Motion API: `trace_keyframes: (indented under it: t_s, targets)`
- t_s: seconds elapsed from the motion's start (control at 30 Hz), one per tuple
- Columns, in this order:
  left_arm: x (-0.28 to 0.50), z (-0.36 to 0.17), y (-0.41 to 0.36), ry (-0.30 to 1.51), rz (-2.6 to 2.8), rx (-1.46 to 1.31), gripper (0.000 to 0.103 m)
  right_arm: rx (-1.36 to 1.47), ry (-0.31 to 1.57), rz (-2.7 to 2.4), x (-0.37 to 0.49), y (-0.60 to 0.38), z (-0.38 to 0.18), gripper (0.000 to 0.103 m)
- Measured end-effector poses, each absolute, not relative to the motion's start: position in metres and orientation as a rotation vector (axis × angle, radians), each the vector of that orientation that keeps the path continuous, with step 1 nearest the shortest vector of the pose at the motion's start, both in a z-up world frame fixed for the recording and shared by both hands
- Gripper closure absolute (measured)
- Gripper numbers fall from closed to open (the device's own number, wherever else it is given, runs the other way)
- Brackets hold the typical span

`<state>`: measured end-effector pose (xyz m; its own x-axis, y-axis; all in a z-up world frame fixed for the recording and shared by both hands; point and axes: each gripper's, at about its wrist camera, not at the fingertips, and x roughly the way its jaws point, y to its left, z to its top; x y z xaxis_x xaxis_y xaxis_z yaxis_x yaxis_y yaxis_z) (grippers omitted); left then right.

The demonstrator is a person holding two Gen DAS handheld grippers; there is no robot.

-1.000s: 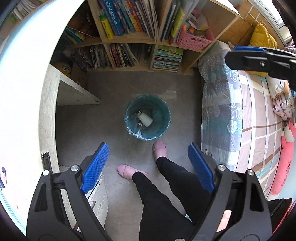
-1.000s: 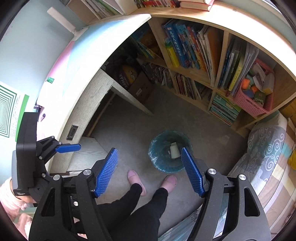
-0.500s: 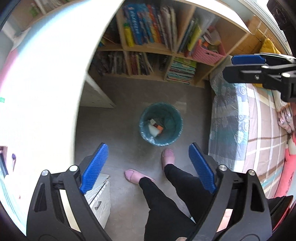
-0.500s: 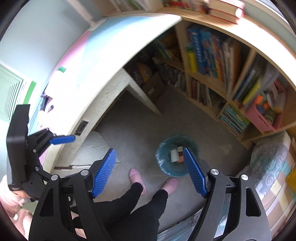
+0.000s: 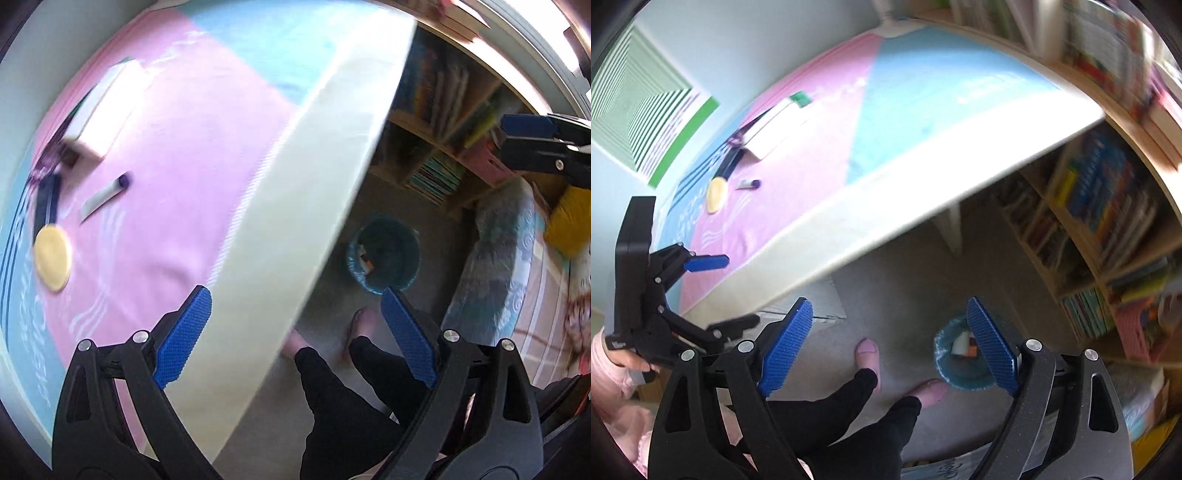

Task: Collect trash
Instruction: 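Return both tools to the table objects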

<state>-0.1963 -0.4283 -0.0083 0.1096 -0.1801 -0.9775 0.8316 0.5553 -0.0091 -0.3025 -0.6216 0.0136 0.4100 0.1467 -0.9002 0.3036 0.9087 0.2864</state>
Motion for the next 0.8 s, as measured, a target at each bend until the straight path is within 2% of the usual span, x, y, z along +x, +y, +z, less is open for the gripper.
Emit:
trace_keyframes:
  t_s: [0.07, 0.43, 0.8]
  targets:
    - [-0.183, -0.006, -0.412, 1.242, -0.784, 0.632, 0.01, 0.413, 1.163, -0.073, -0.286, -0.609, 0.015, 0.015]
    - [-0.113, 0.003, -0.319, 1.225, -0.599, 0.539, 0.008, 0.24, 1.187, 0.047, -0.21, -0.544, 0.028, 0.013]
    - [-0.065, 0.001, -0.267, 1.217, -0.55, 0.501, 0.007, 0.065, 1.179, 0.116, -0.136, -0.49, 0.042, 0.013]
